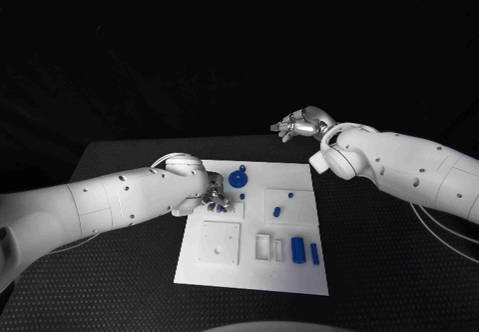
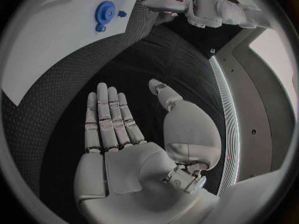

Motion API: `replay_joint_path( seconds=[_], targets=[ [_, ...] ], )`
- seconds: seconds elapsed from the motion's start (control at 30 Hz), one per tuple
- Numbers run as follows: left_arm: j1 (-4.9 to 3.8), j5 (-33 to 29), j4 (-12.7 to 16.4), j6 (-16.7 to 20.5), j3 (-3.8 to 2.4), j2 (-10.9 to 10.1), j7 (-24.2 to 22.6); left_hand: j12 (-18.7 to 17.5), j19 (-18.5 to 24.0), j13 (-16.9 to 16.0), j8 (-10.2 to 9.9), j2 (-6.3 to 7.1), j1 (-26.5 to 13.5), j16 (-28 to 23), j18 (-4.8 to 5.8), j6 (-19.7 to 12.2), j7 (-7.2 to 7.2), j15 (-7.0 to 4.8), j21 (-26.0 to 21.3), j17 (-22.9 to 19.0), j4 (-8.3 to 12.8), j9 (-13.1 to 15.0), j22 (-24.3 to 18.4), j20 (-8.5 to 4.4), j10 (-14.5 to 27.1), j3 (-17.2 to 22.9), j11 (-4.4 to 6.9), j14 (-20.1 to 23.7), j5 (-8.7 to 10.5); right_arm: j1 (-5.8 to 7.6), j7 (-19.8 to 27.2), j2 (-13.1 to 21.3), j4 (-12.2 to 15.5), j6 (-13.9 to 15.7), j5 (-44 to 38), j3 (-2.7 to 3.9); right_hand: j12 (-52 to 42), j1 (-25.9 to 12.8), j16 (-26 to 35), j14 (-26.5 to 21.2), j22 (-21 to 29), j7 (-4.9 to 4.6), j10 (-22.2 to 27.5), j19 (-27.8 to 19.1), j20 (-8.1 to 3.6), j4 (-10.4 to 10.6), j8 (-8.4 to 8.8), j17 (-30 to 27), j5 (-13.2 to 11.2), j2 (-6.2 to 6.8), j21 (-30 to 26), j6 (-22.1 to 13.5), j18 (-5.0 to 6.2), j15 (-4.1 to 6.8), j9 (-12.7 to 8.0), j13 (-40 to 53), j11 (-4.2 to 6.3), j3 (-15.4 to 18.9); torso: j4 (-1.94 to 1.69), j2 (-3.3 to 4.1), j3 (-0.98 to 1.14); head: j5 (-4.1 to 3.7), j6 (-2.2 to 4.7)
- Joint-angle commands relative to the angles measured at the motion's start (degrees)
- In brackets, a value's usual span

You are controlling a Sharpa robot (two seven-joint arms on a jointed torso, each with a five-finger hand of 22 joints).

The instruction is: Assemble the parts on the task board

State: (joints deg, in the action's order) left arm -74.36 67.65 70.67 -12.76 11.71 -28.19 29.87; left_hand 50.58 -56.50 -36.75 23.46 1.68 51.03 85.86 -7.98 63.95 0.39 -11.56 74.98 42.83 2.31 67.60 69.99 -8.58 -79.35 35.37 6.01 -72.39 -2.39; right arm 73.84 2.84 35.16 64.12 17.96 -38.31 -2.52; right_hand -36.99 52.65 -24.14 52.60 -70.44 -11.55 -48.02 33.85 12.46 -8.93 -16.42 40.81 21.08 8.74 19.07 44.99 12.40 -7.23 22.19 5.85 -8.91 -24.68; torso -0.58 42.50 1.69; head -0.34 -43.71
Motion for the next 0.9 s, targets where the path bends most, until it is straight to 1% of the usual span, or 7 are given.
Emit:
replay_joint_path(
  seconds=[0.03, 0.23, 0.43, 0.67, 0.73, 0.9],
  targets=[
    [0.17, 0.0, 0.0, -0.6, 0.09, 0.0, -0.2, 0.1, 0.4, 0.1, -0.3, -2.14, 2.7, 0.3, -1.10, 1.6, -0.53, -0.43, 0.3, -0.1, 1.0, 0.1, 0.0, -6.14, 0.6, 0.5, 0.02, 0.0, -0.38, -0.05, 0.3, 0.0, 0.1, -0.6, -0.1, 0.00, -0.4, -0.3, 0.3, -0.6, -0.1, -0.70, 0.2, -0.5, -0.06, 0.0, -0.31, 0.1, 0.3, -0.10, -0.3, -0.5, -0.26, 0.01, -0.1, -0.1, -0.04, 0.3, 0.01, -0.01, -0.03, -0.02, 0.03],
    [0.22, 0.0, 0.0, -0.6, 0.09, 0.1, -0.3, 0.1, 0.4, 0.1, -0.4, -2.21, 2.7, 0.3, -1.09, 1.6, -0.53, -0.43, 0.3, -0.1, 1.0, 0.1, 0.0, -6.13, 0.6, 0.4, 0.02, 0.0, -0.38, -0.06, 0.3, 0.0, 0.1, -0.6, -0.1, 0.00, -0.4, -0.3, 0.3, -0.6, -0.1, -0.70, 0.2, -0.5, -0.06, 0.0, -0.31, 0.1, 0.3, -0.09, -0.3, -0.5, -0.26, 0.00, -0.1, -0.1, -0.04, 0.3, 0.02, 0.00, -0.01, 0.05, 0.24],
    [0.22, 0.0, -0.2, -0.5, 0.10, 0.1, -0.2, 0.1, 0.4, 0.1, -0.5, -2.30, 2.8, 0.3, -1.09, 1.7, -0.53, -0.44, 0.3, -0.1, 1.1, 0.2, 0.0, -6.13, 0.5, 0.4, 0.02, 0.0, -0.38, -0.07, 0.3, 0.0, 0.0, -0.7, -0.1, 0.00, -0.4, -0.3, 0.3, -0.6, -0.1, -0.70, 0.2, -0.5, -0.05, 0.0, -0.31, 0.1, 0.3, -0.09, -0.4, -0.6, -0.26, -0.01, -0.1, -0.1, -0.04, 0.4, 0.07, 0.01, 0.00, 0.08, 0.16],
    [0.28, -0.2, -0.4, -0.6, 0.10, 0.5, -0.1, 0.1, 0.4, 0.1, -0.6, -2.38, 2.7, 0.3, -1.07, 1.8, -0.52, -0.43, 0.3, -0.1, 1.1, 0.2, 0.0, -6.11, 0.5, 0.3, 0.02, 0.0, -0.37, -0.07, 0.3, 0.0, 0.1, -0.7, -0.1, 0.00, -0.4, -0.3, 0.3, -0.6, -0.1, -0.70, 0.2, -0.5, -0.04, 0.0, -0.32, 0.1, 0.3, -0.09, -0.4, -0.6, -0.25, -0.01, -0.1, -0.2, -0.05, 0.4, 0.03, 0.03, 0.02, 0.13, 0.19],
    [0.45, -0.3, -0.5, -0.4, 0.10, 0.5, -0.1, 0.1, 0.5, 0.1, -0.9, -2.32, 2.5, 0.3, -1.05, 1.7, -0.49, -0.40, 0.2, -0.1, 1.1, 0.2, -0.1, -6.09, 0.5, 0.2, -0.03, 0.0, -0.37, -0.07, 0.3, 0.0, 0.1, -0.7, -0.1, 0.00, -0.4, -0.3, 0.3, -0.6, -0.1, -0.70, 0.2, -0.5, -0.04, 0.0, -0.32, 0.1, 0.3, -0.10, -0.4, -0.6, -0.25, -0.01, -0.1, -0.2, -0.05, 0.4, 0.08, 0.03, -0.02, 0.12, 0.11],
    [0.64, -0.4, -0.9, -0.4, 0.10, 0.7, -0.1, 0.0, 0.5, 0.2, -1.8, -2.09, 2.0, 0.2, -1.03, 1.8, -0.38, -0.30, 0.2, -0.2, 0.7, -0.2, -0.1, -6.07, 0.5, 0.0, -0.15, 0.0, -0.38, -0.07, 0.3, 0.0, 0.1, -0.7, -0.1, 0.00, -0.4, -0.3, 0.3, -0.6, -0.2, -0.70, 0.2, -0.5, -0.04, 0.0, -0.32, 0.1, 0.3, -0.11, -0.4, -0.6, -0.25, -0.02, -0.1, -0.2, -0.05, 0.4, 0.13, 0.02, 0.02, 0.12, 0.02]
  ],
)
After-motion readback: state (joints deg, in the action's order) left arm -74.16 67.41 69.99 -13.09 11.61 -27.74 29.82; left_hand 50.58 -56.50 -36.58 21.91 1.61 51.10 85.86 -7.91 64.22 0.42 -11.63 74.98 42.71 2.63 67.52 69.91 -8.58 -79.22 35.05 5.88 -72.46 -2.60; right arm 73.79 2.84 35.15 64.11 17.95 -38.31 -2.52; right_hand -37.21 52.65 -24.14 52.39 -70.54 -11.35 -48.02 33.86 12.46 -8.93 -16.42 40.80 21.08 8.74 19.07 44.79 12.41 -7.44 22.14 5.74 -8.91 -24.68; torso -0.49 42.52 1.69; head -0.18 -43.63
